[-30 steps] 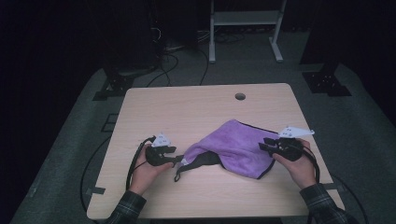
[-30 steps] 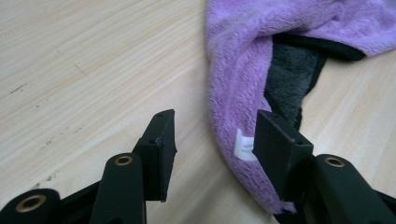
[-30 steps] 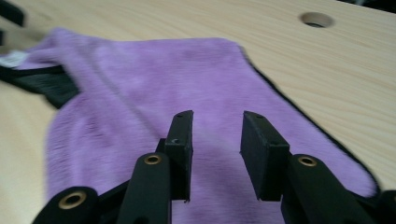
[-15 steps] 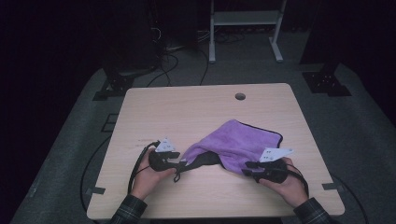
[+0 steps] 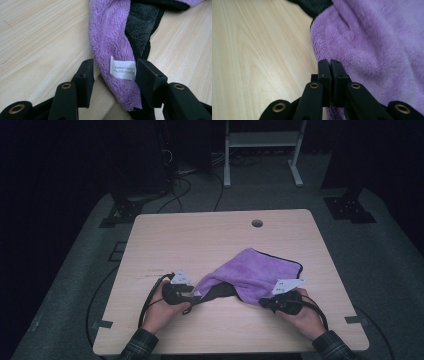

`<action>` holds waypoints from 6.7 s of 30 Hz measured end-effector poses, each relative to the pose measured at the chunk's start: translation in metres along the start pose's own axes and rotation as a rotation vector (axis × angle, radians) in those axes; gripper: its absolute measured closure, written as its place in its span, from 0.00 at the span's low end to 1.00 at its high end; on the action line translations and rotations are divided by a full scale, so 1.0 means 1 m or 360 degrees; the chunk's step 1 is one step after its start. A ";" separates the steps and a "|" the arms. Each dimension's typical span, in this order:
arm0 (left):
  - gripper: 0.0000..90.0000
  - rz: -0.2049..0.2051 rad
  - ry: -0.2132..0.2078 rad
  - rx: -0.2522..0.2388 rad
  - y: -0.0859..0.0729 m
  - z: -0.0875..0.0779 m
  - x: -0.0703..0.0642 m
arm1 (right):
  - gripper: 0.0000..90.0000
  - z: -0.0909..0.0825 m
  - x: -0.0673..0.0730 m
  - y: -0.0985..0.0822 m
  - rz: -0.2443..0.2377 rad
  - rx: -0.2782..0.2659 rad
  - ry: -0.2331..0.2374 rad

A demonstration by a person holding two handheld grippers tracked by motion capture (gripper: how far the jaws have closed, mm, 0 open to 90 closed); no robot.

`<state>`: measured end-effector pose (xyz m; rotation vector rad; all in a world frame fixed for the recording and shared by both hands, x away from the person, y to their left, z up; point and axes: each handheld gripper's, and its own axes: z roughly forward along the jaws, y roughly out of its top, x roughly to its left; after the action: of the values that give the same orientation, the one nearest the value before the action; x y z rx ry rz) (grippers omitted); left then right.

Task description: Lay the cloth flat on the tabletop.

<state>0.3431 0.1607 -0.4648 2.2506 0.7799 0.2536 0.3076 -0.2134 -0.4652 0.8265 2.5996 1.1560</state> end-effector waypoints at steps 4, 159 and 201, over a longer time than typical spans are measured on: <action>0.54 0.0001 0.0006 0.0009 0.000 0.000 0.001 | 0.97 -0.015 -0.004 0.009 0.0066 -0.0151 0.0036; 0.95 -0.0120 0.0242 -0.0780 0.124 -0.128 0.072 | 0.94 -0.121 -0.123 0.107 0.0336 -0.0773 -0.0577; 0.95 -0.0161 0.0074 -0.0685 0.094 -0.110 0.077 | 0.94 -0.112 -0.105 0.084 0.0268 -0.0750 -0.0489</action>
<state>0.4045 0.2188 -0.3238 1.8022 0.7770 0.3871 0.3882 -0.2966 -0.3344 1.0252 1.9325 1.4707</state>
